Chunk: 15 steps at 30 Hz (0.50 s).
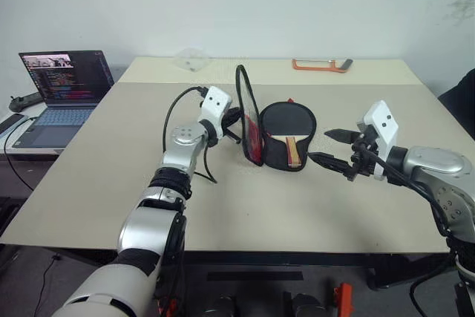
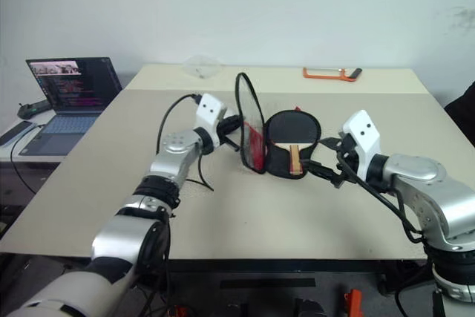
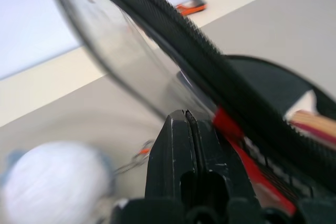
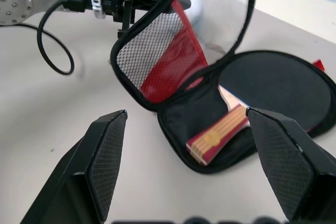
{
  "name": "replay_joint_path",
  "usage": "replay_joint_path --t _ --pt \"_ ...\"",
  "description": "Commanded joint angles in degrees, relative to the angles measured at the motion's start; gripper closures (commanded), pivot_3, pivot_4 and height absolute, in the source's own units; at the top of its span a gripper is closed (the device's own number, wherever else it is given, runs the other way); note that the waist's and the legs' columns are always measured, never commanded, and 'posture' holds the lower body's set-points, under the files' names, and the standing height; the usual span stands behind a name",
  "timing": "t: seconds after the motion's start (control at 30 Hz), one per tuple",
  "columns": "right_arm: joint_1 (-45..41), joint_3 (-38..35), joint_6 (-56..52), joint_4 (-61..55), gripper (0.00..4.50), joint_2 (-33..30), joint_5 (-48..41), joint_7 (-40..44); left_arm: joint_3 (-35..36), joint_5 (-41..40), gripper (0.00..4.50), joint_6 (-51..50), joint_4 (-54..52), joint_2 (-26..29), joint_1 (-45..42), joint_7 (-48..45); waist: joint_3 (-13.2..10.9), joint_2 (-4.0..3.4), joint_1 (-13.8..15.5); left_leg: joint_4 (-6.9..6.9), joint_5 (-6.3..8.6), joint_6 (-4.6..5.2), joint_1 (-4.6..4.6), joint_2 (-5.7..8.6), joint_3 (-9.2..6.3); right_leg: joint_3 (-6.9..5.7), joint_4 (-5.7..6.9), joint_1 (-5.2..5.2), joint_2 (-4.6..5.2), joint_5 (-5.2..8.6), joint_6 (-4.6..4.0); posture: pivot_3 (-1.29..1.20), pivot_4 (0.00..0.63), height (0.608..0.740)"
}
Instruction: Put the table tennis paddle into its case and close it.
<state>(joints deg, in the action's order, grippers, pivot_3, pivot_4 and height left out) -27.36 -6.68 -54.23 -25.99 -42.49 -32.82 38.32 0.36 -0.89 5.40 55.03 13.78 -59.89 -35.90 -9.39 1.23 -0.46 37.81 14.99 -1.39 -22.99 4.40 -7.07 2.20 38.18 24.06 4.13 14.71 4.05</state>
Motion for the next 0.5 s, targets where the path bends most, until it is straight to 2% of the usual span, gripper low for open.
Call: replay_joint_path --t 0.03,0.3,0.5 --pt "0.0 -3.3 0.7 -1.4 0.53 -1.6 -0.6 -0.4 -0.9 -0.6 4.44 0.9 -1.4 -2.0 -1.6 -1.8 0.0 0.0 0.0 0.01 0.0 0.01 0.0 0.0 0.0 0.0 0.0 0.0 0.0 -0.01 0.01 0.0 0.15 0.74" --pt "-0.2 -3.9 0.5 -0.5 0.53 -1.4 -0.5 -1.9 -1.3 0.0 4.44 1.8 2.3 -5.1 -2.7 -0.6 0.0 0.0 -0.2 0.03 0.03 0.06 0.01 0.0 0.02 0.03 0.04 0.0 -0.02 -0.01 0.02 0.0 0.15 0.74" --pt "-1.5 -1.6 0.0 4.8 0.53 0.1 2.2 -5.3 1.8 -4.7 4.44 1.6 -1.3 -1.9 -1.0 -6.4 0.0 0.0 -0.3 0.06 0.02 0.04 0.02 0.0 0.03 0.06 0.06 -0.01 -0.02 -0.02 0.03 0.0 0.15 0.74"
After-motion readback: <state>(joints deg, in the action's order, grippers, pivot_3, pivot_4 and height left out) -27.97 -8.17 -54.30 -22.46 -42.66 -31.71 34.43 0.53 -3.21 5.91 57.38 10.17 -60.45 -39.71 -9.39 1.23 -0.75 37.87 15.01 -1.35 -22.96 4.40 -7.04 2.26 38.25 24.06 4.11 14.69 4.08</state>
